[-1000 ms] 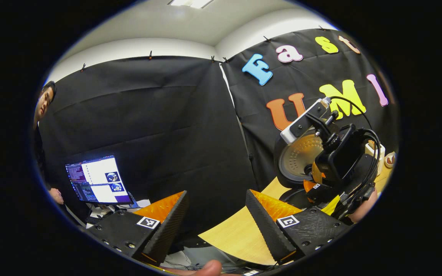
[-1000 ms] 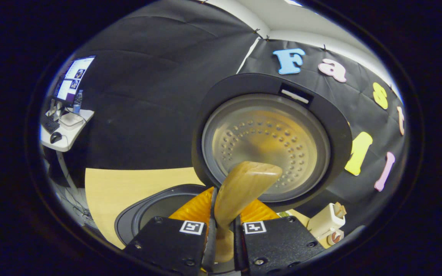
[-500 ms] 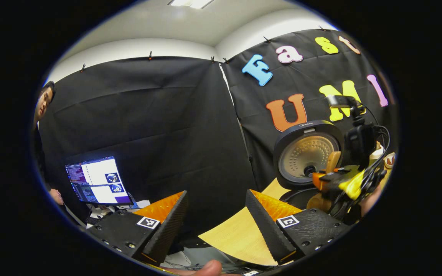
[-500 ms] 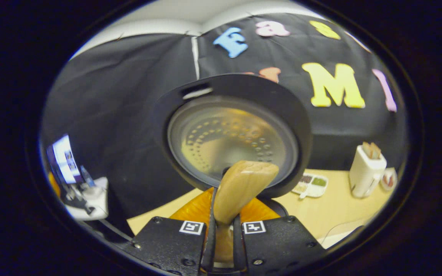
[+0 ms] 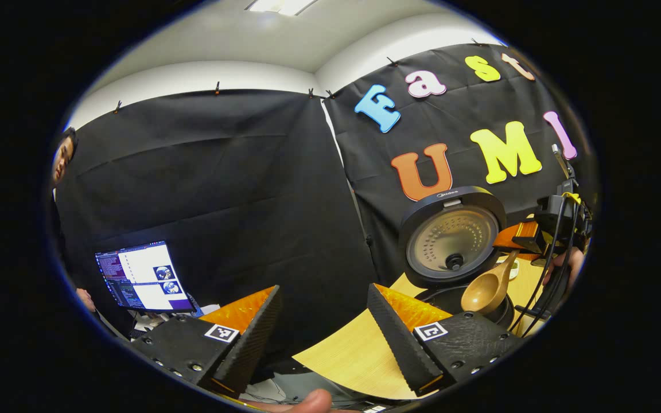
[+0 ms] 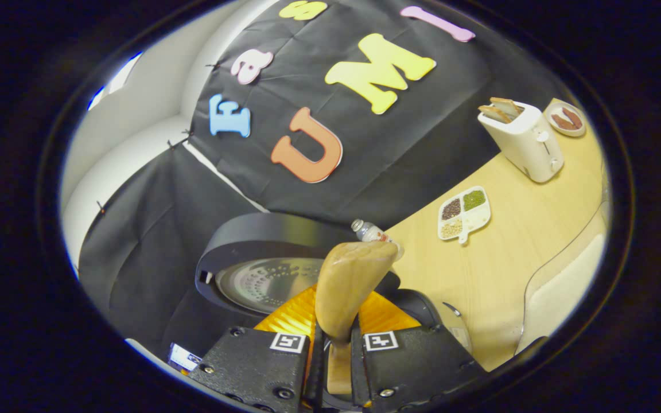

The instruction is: Close the left gripper, press the button to open the rice cooker; take a wooden spoon from the chopstick holder with the right hand, scoop a spoonful of rice and pour it into the rice cooker, then put the wooden spoon back into the chopstick holder.

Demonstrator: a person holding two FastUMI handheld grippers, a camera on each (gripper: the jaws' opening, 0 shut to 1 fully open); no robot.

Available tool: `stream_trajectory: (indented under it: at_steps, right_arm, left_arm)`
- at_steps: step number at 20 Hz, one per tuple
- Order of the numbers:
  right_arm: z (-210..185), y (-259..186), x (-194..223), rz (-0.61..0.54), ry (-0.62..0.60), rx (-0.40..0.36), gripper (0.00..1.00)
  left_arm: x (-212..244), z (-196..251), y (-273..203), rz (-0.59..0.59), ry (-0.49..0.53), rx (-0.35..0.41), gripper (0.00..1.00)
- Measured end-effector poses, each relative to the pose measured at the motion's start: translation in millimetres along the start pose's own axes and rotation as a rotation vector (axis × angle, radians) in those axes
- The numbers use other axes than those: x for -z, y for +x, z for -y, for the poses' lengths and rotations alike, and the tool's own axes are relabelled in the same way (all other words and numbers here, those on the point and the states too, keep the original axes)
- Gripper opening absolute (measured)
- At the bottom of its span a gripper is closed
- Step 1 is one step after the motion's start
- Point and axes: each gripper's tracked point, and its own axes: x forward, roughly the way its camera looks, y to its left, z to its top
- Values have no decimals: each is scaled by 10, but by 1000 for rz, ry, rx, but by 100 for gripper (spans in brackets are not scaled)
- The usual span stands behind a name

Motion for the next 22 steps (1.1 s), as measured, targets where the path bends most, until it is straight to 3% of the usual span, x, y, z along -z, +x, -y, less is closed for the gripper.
stream_trajectory:
  at_steps: [3,7,14,22]
  right_arm:
    - [94,-125,-302,51,18,4,24]
    - [392,-542,-1016,171,7,42,24]
    - [1562,-1460,-2165,375,-55,241,24]
    - [2630,-1997,-2543,405,-108,402,24]
  left_arm:
    - [-65,105,-15,8,9,20,95]
    - [-141,341,-23,19,1,56,96]
    - [-245,760,-91,13,-20,126,96]
    - [-337,1076,-182,29,12,167,95]
